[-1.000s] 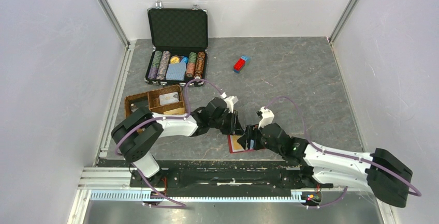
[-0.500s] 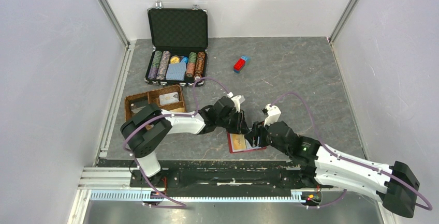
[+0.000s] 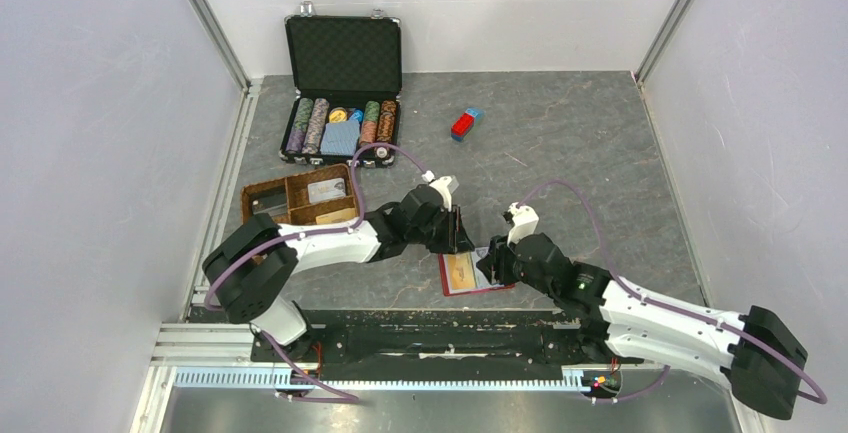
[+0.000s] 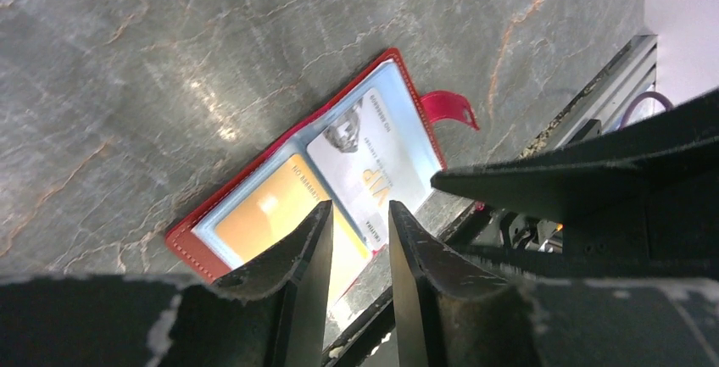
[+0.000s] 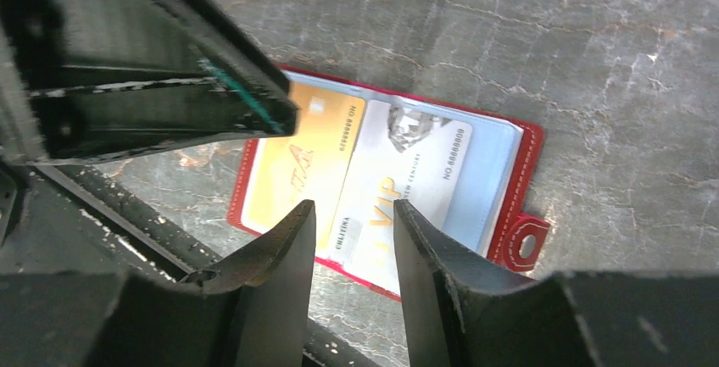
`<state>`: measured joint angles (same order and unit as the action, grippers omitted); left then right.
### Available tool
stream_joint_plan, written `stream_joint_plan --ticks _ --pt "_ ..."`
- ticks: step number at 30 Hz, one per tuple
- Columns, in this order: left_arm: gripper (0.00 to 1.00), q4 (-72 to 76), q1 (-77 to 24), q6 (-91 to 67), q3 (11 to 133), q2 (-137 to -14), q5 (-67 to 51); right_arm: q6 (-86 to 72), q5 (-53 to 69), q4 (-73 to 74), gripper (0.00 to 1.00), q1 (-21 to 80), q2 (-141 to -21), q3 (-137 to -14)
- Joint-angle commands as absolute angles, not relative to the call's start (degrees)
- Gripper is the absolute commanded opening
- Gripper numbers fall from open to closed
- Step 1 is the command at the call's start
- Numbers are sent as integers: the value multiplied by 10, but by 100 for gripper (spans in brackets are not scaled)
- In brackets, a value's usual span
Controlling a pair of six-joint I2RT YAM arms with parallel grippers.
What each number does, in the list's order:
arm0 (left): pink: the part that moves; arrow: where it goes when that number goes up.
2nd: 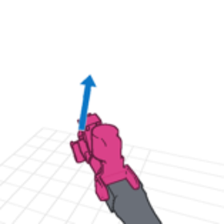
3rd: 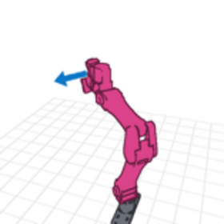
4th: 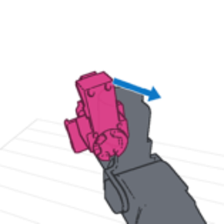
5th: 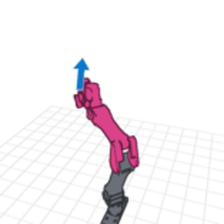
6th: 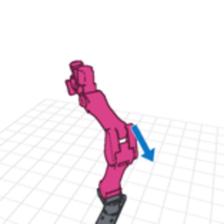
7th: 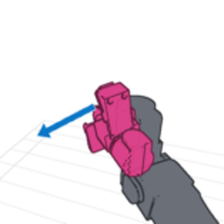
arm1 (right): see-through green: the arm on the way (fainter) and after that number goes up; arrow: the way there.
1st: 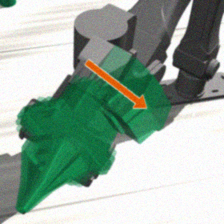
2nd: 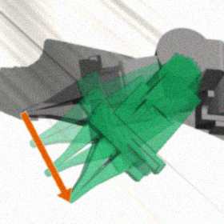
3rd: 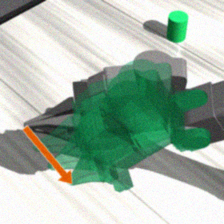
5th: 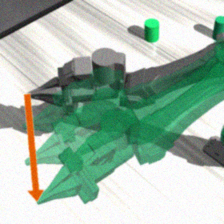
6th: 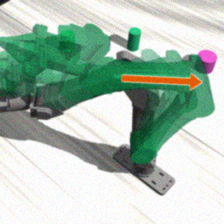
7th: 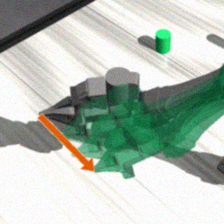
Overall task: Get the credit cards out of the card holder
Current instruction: Remove the credit card from the card holder.
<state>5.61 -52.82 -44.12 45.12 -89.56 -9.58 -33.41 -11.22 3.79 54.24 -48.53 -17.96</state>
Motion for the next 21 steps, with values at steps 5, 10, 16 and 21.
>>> stream_joint_plan --ticks 5,10,16,21 --pt "38 77 -530 -478 399 -846 -66 -328 -67 -27 42 492 -507 -136" --pt "41 75 -538 -486 398 -859 -82 -349 -68 -34 42 486 -526 -110" --pt "42 95 -548 -483 404 -870 -92 -373 -68 -56 42 478 -524 -71" --pt "43 129 -555 -502 408 -899 -97 -379 -75 -55 39 471 -530 -65"
